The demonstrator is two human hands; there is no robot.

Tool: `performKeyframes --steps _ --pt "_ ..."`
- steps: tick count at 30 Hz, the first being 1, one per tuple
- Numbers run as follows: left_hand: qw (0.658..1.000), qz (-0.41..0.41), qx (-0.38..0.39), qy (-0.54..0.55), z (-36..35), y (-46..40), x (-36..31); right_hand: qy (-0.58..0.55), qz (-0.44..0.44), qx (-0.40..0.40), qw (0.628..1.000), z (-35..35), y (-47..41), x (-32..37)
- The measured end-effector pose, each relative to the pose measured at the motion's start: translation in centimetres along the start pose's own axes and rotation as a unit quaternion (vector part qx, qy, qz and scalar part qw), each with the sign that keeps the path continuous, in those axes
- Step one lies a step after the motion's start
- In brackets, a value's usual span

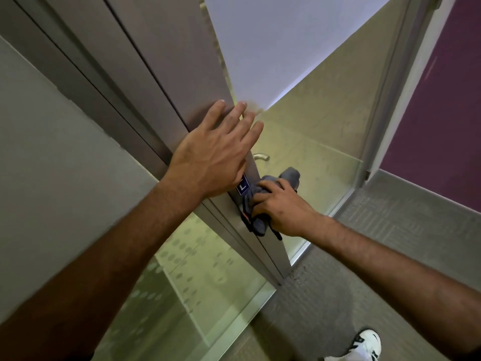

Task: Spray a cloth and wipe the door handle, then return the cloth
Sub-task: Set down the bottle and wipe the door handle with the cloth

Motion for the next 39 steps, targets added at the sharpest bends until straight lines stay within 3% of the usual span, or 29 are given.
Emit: performKeyframes --steps 2,8,13,19,21,22,24,25,29,34,39 --pt "1.0 0.002 0.001 -0.004 0.0 0.1 -0.1 -0.016 0.0 -0.01 1.0 0.1 0.2 -1.0" --pt "1.0 -0.004 0.006 -0.013 0.3 -0.1 0.0 -0.053 -0.149 -0.207 0.965 -2.5 -0.3 -0.8" --pt "1.0 -0.011 0.013 -0.003 0.2 -0.1 -0.1 -0.069 -0.206 -0.256 0.942 -2.2 -0.7 -1.5" --pt "1.0 -0.006 -0.003 -0.003 0.1 -0.2 0.0 -0.071 -0.224 -0.45 0.862 2.4 2.5 -5.5" --pt "1.0 -0.006 0.0 0.002 0.2 -0.2 0.1 -0.056 -0.255 -0.443 0.858 2.6 3.0 -7.0" --pt "1.0 -0.006 0.002 0.005 0.3 -0.2 0.1 -0.07 -0.261 -0.407 0.873 2.2 2.8 -7.5" --pt "1.0 -0.005 0.008 0.005 0.4 -0.2 0.1 -0.17 -0.257 -0.297 0.904 0.2 2.0 -7.8" --pt "1.0 -0.005 0.009 0.004 0.5 -0.1 0.0 -0.248 -0.258 -0.269 0.894 -0.9 1.9 -7.7" --pt "1.0 -0.007 0.011 -0.006 0.6 -0.1 -0.1 -0.508 -0.346 -0.288 0.735 -1.7 2.3 -8.7" --pt "1.0 -0.013 0.022 -0.006 0.6 -0.2 0.0 -0.642 -0.409 -0.254 0.597 -1.4 2.7 -9.7" --pt "1.0 -0.01 0.026 0.007 0.6 -0.3 0.0 -0.739 -0.445 -0.216 0.458 -5.2 4.0 -6.5"
Point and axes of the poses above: each hand's wrist, its own y-axis away from the middle knuckle, its own z-axis out of the back of the hand, x = y × z, the point moved 2 cm from there along -y, towards the middle knuckle, and after that the axes turned 6 degrees about z, right-handed, at the moved point
